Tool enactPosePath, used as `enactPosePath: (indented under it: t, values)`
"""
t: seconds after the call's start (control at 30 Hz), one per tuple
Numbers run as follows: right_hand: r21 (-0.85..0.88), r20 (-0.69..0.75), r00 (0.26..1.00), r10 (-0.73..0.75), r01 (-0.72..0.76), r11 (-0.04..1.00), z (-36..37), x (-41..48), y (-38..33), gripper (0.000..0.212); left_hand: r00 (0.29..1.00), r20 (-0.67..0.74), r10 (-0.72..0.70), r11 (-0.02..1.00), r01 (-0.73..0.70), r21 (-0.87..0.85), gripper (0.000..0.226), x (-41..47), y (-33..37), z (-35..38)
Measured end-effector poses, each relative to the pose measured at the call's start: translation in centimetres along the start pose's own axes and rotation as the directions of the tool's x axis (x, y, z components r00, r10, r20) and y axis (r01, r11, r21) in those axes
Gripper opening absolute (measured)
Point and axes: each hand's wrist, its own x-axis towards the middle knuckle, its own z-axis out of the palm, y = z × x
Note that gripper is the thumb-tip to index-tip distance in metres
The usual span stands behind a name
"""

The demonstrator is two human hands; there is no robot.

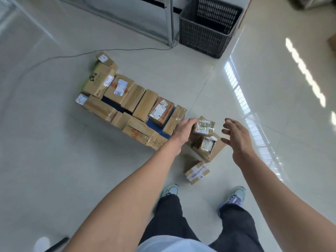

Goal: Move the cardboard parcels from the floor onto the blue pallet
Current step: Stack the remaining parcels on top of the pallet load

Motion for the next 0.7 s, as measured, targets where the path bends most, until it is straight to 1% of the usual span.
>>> enactPosePath:
  t: [0.1,0.27,0.33,0.43,0.5,0.57,0.7]
  values:
    - [-0.033,0.058,0.998,-0.019,0.021,0.999,-1.7,2.0,-1.3,0.025,0.999,-0.032,-0.006,0.998,0.004,-0.068,0.028,0.2,1.1,2.1]
    - [-0.066,0.211,0.977,-0.019,0.033,0.997,-6.7,6.1,-3.9,0.029,0.988,-0.149,-0.029,0.985,0.003,-0.172,0.028,0.4,3.3,8.6]
    - [-0.089,0.275,0.961,-0.009,0.034,0.995,-9.1,7.7,-5.3,0.031,0.978,-0.207,-0.029,0.978,-0.015,-0.207,0.034,0.5,4.1,11.8]
    - [-0.153,0.378,0.926,0.007,0.055,0.987,-12.2,9.6,-7.8,0.034,0.950,-0.309,-0.047,0.965,-0.036,-0.259,0.054,0.1,5.1,16.0]
    - [-0.179,0.431,0.902,-0.001,0.087,0.980,-14.0,10.5,-9.4,0.035,0.933,-0.354,-0.059,0.958,-0.046,-0.282,0.062,-0.5,5.7,18.6]
    - [-0.210,0.470,0.883,-0.005,0.117,0.971,-15.3,11.2,-10.5,0.036,0.925,-0.372,-0.080,0.955,-0.036,-0.294,0.066,-0.8,6.0,20.8]
    - [-0.258,0.530,0.847,0.028,0.130,0.957,-16.8,12.3,-12.0,0.036,0.890,-0.431,-0.146,0.935,-0.019,-0.355,0.067,-1.0,6.5,23.7]
